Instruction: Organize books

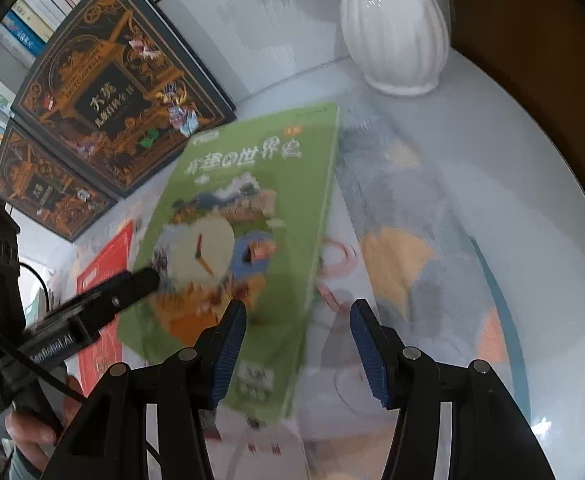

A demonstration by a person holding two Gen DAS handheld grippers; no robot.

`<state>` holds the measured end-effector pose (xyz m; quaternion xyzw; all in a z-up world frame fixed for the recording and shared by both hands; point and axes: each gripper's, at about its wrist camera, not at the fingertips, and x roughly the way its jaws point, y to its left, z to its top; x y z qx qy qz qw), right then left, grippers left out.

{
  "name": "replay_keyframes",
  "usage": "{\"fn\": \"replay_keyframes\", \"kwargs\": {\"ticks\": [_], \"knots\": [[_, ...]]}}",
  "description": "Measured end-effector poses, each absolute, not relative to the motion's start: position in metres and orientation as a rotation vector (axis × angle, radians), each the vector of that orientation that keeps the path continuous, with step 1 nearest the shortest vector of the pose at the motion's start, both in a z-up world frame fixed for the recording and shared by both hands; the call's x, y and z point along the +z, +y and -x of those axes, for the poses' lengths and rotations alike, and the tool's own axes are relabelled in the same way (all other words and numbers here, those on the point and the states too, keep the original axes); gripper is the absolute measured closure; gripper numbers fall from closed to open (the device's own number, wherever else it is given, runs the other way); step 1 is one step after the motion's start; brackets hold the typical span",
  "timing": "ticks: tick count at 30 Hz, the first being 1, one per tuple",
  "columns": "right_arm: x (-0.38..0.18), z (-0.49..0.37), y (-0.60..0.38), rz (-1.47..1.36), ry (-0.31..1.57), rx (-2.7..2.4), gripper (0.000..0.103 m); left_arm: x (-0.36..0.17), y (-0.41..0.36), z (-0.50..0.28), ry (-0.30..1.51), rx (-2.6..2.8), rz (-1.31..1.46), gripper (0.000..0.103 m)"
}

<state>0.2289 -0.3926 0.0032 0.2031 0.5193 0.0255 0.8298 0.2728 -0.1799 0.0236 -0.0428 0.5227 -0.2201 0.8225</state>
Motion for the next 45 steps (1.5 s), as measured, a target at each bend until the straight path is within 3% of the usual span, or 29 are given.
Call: {"fn": "replay_keyframes", "kwargs": {"ticks": [7,20,23,25,27,37,45], "knots": [[0.017,-0.211,-0.361,-0.247,1.127,0.047,0.047,0.025,-0.171,-0.249,1.169,-0.542,0.184,0.036],[-0.006,-0.021,-0.323,-0.275,1.312,0.321,0.041,0.001,-0.091,-0.036,1.344,-0.594,0.502,0.036],[-0.010,0.000,-0.326,-0.280,1.332,0.302,0.044,-0.003,-0.083,-0.004,1.343,-0.569,0.505,0.050],[-0.011,0.010,-0.337,-0.330,1.316,0.233,0.060,-0.004,-0.077,0.006,1.334,-0.547,0.540,0.058],[-0.013,0.019,-0.347,-0.399,1.311,0.193,0.064,-0.007,-0.073,0.009,1.331,-0.522,0.567,0.066],[-0.012,0.027,-0.340,-0.361,1.269,0.214,0.063,-0.004,-0.081,0.023,1.264,-0.455,0.500,0.068],[-0.020,0.036,-0.362,-0.566,1.258,0.270,0.062,0.016,-0.045,0.030,1.125,-0.667,0.965,0.068]]}}
